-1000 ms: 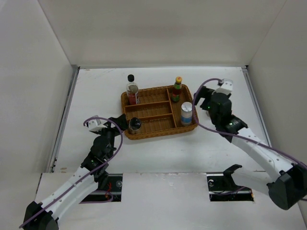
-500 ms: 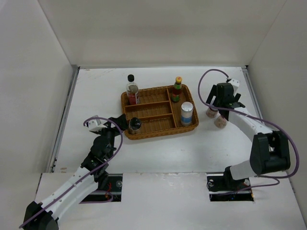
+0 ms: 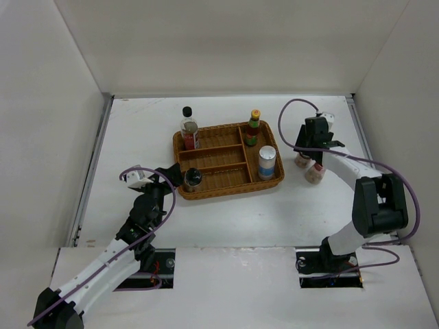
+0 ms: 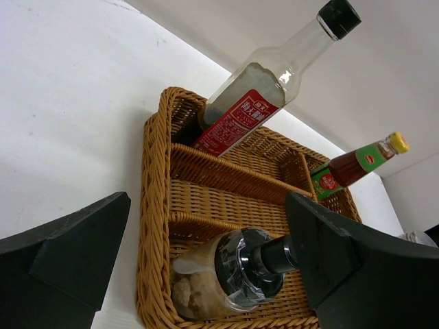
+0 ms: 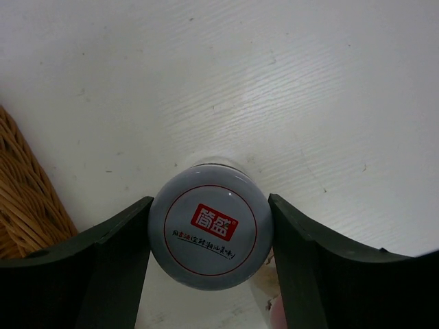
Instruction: Organize the condiment bottles
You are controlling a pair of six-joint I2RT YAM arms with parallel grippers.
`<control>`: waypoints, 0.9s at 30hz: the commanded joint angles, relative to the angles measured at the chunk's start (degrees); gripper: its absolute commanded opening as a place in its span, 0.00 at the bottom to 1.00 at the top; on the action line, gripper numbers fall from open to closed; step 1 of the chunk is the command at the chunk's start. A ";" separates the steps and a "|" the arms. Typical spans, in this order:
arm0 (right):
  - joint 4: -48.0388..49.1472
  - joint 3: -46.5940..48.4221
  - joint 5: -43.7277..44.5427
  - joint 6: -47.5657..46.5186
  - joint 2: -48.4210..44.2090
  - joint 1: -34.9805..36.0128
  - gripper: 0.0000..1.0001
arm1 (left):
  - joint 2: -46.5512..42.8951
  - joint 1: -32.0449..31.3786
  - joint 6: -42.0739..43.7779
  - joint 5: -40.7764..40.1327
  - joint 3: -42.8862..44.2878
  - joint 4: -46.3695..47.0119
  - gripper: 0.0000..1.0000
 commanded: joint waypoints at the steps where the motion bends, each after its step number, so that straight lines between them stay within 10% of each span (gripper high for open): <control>1: 1.24 4.28 1.39 0.05 -0.74 0.06 0.57 | 0.16 0.47 -0.47 0.68 -0.39 2.32 1.00; 16: 9.68 14.21 5.00 -3.90 -14.98 13.39 0.51 | -0.90 0.65 -0.47 -0.20 -0.74 2.05 1.00; 27: 8.80 29.23 -0.53 -3.73 1.07 34.94 0.50 | -0.72 1.09 -0.47 -0.29 -0.92 1.96 1.00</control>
